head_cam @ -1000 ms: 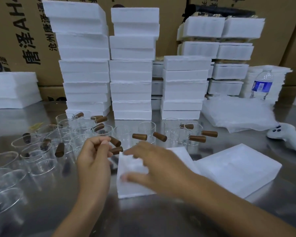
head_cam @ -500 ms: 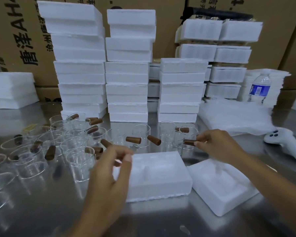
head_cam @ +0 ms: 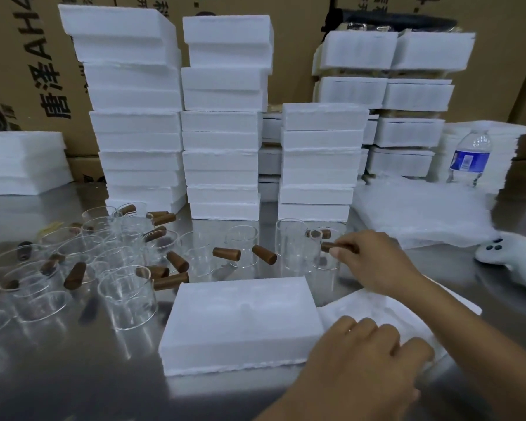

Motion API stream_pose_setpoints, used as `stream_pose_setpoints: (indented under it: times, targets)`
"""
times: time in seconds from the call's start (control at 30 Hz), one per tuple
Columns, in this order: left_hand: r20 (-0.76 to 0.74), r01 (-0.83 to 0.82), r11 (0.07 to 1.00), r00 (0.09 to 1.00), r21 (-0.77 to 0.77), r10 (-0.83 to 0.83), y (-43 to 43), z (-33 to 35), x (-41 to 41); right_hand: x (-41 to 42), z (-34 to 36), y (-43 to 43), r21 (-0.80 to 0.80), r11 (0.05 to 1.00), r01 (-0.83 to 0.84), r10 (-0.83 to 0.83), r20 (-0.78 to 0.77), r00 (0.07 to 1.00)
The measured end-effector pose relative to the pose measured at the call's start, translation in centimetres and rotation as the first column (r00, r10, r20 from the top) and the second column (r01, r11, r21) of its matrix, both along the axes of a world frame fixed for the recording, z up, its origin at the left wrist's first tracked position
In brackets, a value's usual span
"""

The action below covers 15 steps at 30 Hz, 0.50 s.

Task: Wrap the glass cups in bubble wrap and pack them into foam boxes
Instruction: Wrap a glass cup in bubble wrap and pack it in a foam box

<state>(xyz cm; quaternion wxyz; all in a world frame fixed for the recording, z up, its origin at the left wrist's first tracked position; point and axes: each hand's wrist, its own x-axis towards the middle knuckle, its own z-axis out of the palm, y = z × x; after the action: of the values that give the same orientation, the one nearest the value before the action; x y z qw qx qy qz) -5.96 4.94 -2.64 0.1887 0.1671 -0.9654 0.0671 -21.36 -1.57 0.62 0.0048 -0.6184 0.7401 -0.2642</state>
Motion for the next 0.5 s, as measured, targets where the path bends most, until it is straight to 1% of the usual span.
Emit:
stream_pose_setpoints:
  times: [0.03, 0.1, 0.17, 0.2, 0.27, 0.3, 0.33, 0.37, 0.4, 0.43, 0.47, 0.5]
  targets:
    - [-0.019, 0.005, 1.000, 1.000, 0.021, -0.005, -0.4, -0.1, 0.0, 0.0, 0.1, 0.3, -0.063, 0.998, -0.021, 0.022, 0.027, 0.999]
    - [-0.055, 0.044, 0.997, 0.998, 0.056, -0.041, -1.4, -0.2, 0.4, 0.2, 0.3, 0.8, -0.209, 0.976, -0.058, 0.092, 0.155, 0.984]
    - [-0.071, 0.050, 0.998, 0.996, 0.039, -0.047, -2.3, 0.3, 0.9, 0.3, 0.8, 1.4, -0.334, 0.939, -0.081, 0.187, 0.298, 0.936]
    - [-0.075, 0.042, 0.999, 0.996, 0.031, -0.040, -2.9, 0.6, 1.3, 0.3, 1.0, 1.6, -0.379, 0.921, -0.090, 0.227, 0.333, 0.915]
    - [-0.198, 0.099, 0.984, 0.978, 0.145, -0.069, -3.8, 0.9, 1.8, 0.2, 1.3, 2.3, -0.445, 0.889, -0.105, 0.270, 0.326, 0.906]
    - [-0.282, 0.139, 0.952, 0.958, 0.272, -0.059, -4.0, 1.1, 2.2, 0.2, 1.4, 2.6, -0.467, 0.878, -0.110, 0.286, 0.327, 0.901]
    - [-0.398, 0.168, 0.918, 0.917, 0.358, -0.013, -4.1, 1.4, 2.6, 0.0, 1.5, 2.9, -0.478, 0.870, -0.118, 0.306, 0.337, 0.891]
    - [-0.537, 0.181, 0.899, 0.841, 0.398, 0.068, -4.3, 1.6, 2.9, -0.1, 1.5, 3.1, -0.475, 0.870, -0.134, 0.323, 0.343, 0.882]
    - [-0.658, 0.188, 0.888, 0.737, 0.420, 0.155, -4.6, 1.7, 3.2, -0.2, 1.5, 3.3, -0.463, 0.872, -0.157, 0.338, 0.339, 0.878]
    - [-0.737, 0.200, 0.867, 0.631, 0.456, 0.242, -5.1, 1.9, 3.4, -0.2, 1.4, 3.4, -0.445, 0.876, -0.184, 0.352, 0.330, 0.876]
    - [-0.777, 0.239, 0.827, 0.541, 0.510, 0.322, -5.5, 2.4, 3.6, -0.3, 1.4, 3.5, -0.423, 0.881, -0.211, 0.366, 0.329, 0.871]
    - [-0.787, 0.289, 0.774, 0.472, 0.563, 0.397, -6.0, 2.7, 3.8, -0.3, 1.3, 3.6, -0.405, 0.885, -0.231, 0.378, 0.333, 0.864]
